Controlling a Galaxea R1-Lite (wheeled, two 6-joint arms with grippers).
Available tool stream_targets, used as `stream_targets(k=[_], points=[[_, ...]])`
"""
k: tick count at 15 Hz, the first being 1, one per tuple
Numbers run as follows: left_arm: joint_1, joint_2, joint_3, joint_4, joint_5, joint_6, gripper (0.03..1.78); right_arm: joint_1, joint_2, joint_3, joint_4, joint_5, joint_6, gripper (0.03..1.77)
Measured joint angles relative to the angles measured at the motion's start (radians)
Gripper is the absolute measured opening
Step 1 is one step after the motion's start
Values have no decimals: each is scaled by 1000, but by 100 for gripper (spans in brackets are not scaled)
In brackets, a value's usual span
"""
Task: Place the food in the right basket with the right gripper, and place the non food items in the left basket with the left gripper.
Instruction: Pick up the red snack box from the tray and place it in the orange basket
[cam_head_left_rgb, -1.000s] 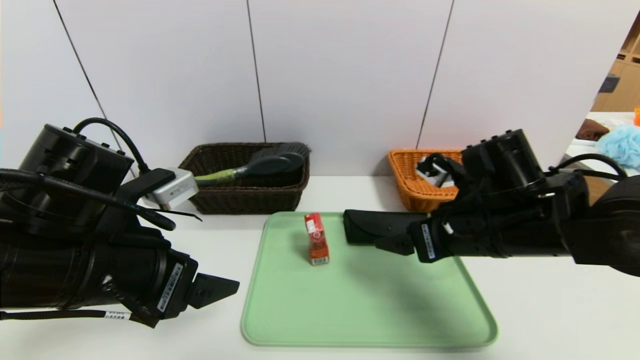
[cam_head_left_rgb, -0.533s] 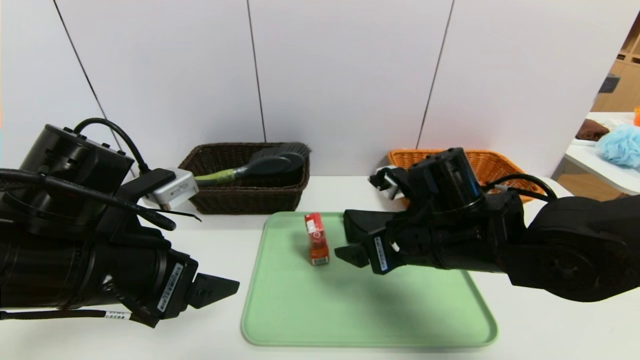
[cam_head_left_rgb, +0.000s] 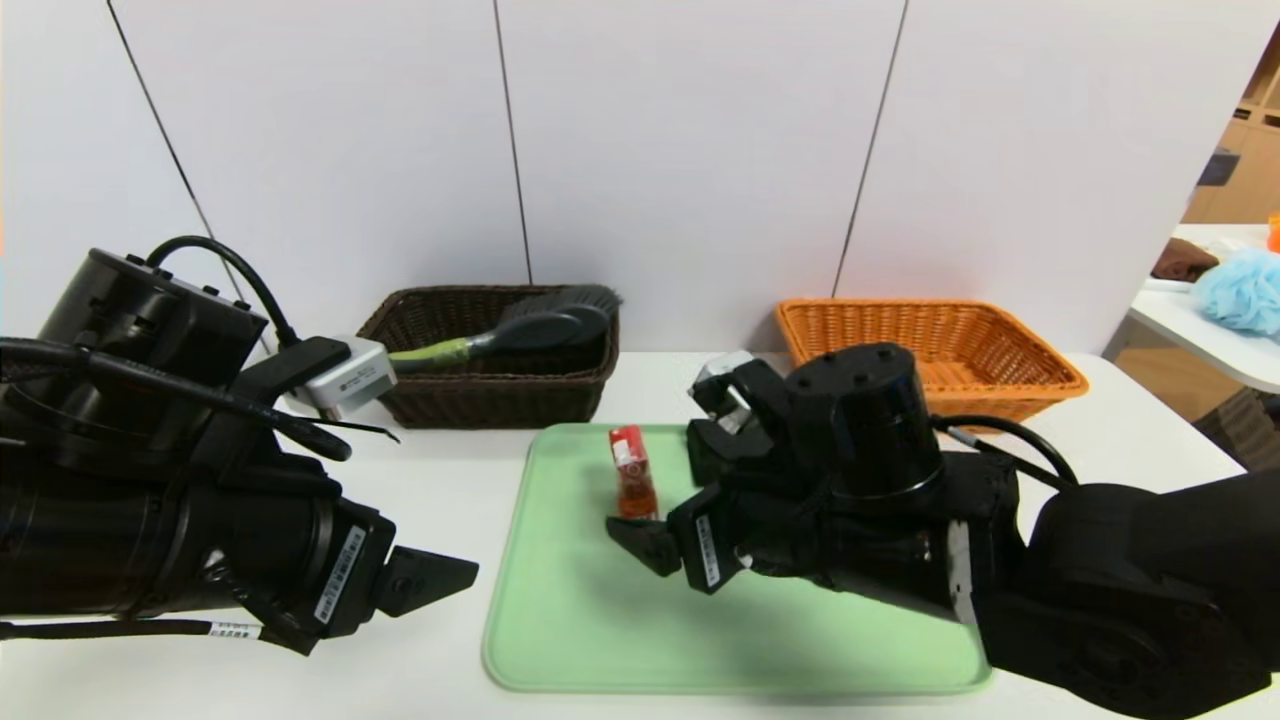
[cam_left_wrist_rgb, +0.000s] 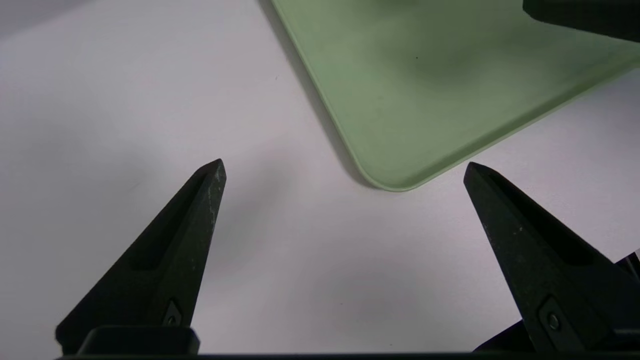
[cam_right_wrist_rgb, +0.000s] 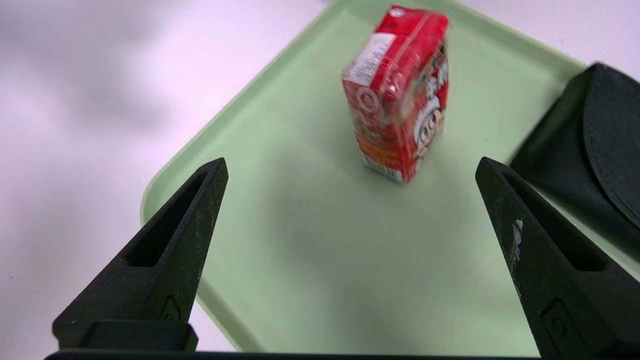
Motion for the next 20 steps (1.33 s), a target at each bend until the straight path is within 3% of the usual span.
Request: stream_targets(k=[3, 8, 20], points=[[0, 1, 0, 0, 0, -1, 169, 28, 56, 13, -115, -87, -26, 171], [1, 3, 0, 0, -1, 1, 169, 37, 155, 3, -220, -132, -59, 171], [0, 31, 0, -2, 0, -1, 169, 1, 272, -73, -287, -143, -100, 171]])
